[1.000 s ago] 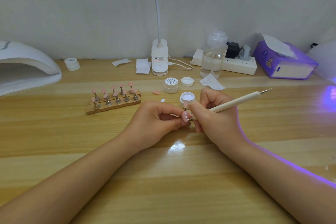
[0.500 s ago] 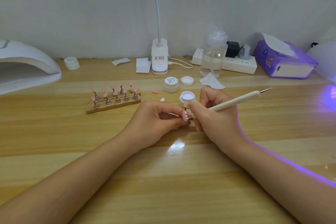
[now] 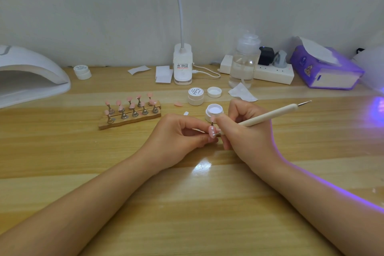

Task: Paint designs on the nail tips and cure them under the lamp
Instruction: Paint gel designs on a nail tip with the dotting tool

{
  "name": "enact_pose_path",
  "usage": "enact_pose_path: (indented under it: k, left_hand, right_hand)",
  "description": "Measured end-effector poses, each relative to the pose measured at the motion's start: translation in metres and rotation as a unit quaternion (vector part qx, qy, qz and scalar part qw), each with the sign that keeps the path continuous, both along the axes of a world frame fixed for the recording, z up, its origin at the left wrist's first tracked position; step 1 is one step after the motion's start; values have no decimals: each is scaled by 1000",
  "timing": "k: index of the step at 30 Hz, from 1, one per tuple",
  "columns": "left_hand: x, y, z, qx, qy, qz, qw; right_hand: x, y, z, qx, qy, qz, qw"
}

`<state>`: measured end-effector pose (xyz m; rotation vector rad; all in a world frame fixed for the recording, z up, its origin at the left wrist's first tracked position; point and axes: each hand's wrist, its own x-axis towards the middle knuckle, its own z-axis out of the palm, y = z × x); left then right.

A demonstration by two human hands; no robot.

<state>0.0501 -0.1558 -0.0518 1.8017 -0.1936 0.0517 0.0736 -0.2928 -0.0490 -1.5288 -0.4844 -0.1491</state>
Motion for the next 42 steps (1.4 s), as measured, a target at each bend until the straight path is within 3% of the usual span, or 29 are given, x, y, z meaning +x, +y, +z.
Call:
enact_pose_path:
  k: [42]
  left_hand:
    - [-2, 0, 3, -2, 15, 2, 1000]
  right_hand:
    - [0, -1, 0, 1, 7, -4, 1000]
